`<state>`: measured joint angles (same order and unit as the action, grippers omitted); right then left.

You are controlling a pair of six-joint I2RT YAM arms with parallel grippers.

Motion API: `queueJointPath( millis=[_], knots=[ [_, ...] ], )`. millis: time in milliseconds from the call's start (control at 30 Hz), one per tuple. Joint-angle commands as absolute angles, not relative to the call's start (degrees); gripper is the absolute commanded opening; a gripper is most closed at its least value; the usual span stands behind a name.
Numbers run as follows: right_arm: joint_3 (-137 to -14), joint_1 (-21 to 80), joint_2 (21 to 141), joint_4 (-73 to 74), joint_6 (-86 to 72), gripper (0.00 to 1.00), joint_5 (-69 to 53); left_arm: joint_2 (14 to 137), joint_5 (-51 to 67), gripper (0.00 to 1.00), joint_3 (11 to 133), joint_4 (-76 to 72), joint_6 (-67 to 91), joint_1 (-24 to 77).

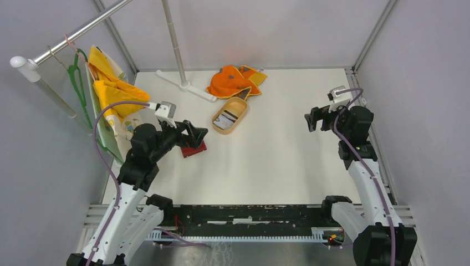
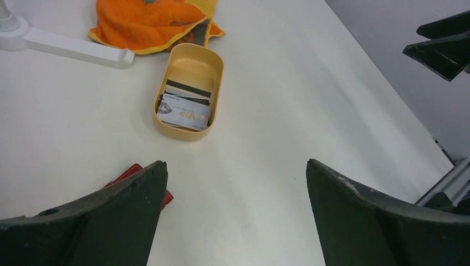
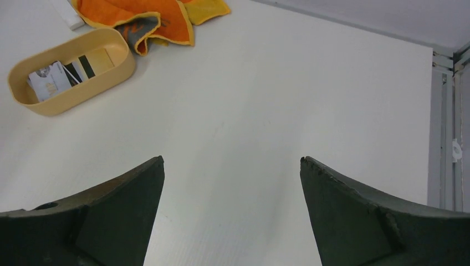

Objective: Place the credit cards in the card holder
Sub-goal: Move the card holder to the center of the board.

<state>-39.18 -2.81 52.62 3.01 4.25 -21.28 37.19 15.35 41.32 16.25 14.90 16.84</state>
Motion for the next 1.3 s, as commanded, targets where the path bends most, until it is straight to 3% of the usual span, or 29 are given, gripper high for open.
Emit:
queueJointPath(
  millis=[0,167,433,600,800,1067,1267],
  knots=[
    [-44.4,-3.2,52.4,4.1,1.6,0.98,-23.6,35.9,18.4,0.99,44.6,14.0,19.2,17.1],
    [-45.6,-3.3,52.6,3.7,3.5,0.98,-29.2,35.5,20.6,0.99,43.7,12.8,22.0,17.1],
    [-41.8,-1.1,54.1,4.4,21.5,0.98,-56.8,36.3,24.8,0.98,38.8,9.1,27.6,17.7],
    [-34.0,-1.3,57.4,-5.8,20.1,0.98,-67.1,36.5,13.6,0.93,34.7,11.4,27.5,24.1],
    [-32.6,-1.7,58.7,1.4,31.2,0.98,-66.0,43.9,-5.4,0.91,34.3,14.0,28.6,34.7],
    [-31.7,-1.7,59.0,4.7,35.5,0.98,-60.6,57.8,-23.7,0.91,33.2,10.1,33.0,35.3],
    [-31.7,-1.5,59.1,4.6,35.4,0.98,-60.0,59.7,-22.9,0.84,29.2,6.5,34.0,28.7]
  ],
)
